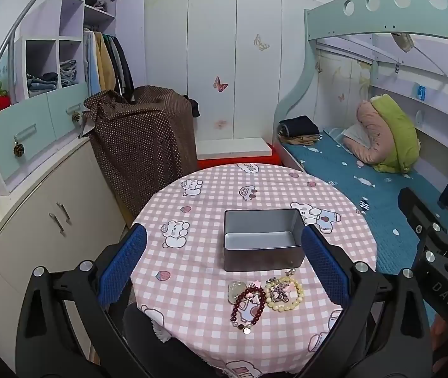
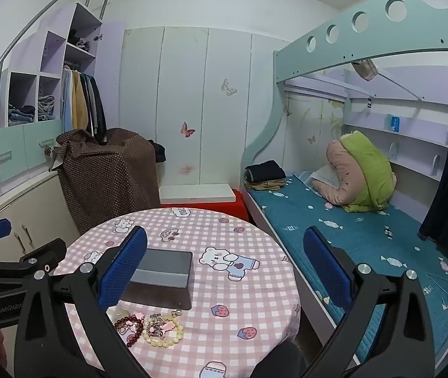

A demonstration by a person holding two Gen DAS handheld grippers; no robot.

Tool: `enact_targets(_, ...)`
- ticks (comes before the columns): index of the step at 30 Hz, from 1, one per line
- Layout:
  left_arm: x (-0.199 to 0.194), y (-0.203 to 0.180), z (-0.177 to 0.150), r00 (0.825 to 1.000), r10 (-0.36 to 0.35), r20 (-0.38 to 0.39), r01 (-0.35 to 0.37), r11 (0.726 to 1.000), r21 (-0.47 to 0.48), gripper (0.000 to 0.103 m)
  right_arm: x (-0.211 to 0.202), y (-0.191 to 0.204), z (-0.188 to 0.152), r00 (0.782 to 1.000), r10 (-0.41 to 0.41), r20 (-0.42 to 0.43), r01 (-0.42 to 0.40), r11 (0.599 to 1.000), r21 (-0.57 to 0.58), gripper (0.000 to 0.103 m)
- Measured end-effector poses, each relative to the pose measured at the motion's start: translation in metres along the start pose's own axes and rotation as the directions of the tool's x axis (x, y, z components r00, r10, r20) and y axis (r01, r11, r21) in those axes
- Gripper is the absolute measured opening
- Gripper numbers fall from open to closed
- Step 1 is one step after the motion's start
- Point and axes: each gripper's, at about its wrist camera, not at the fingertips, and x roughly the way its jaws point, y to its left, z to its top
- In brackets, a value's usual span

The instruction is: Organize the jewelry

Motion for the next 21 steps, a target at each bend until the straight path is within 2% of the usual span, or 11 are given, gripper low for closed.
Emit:
enact_targets(14, 0.005, 0.002, -0.004, 1.000, -0.005, -0.008, 0.005, 1.000, 0.000, 0.098, -0.004, 0.005, 0.007, 1.000, -0.004, -0.003, 0.004, 1.000, -0.001, 0.096)
enact_targets(21, 0.009, 0.003, -0.006, 1.000, -0.008, -0.015, 0.008, 1.000, 0.003, 0.098, 0.006, -0.002, -0.002, 1.000, 0.005, -0.016, -0.005, 1.000, 0.013, 0.096)
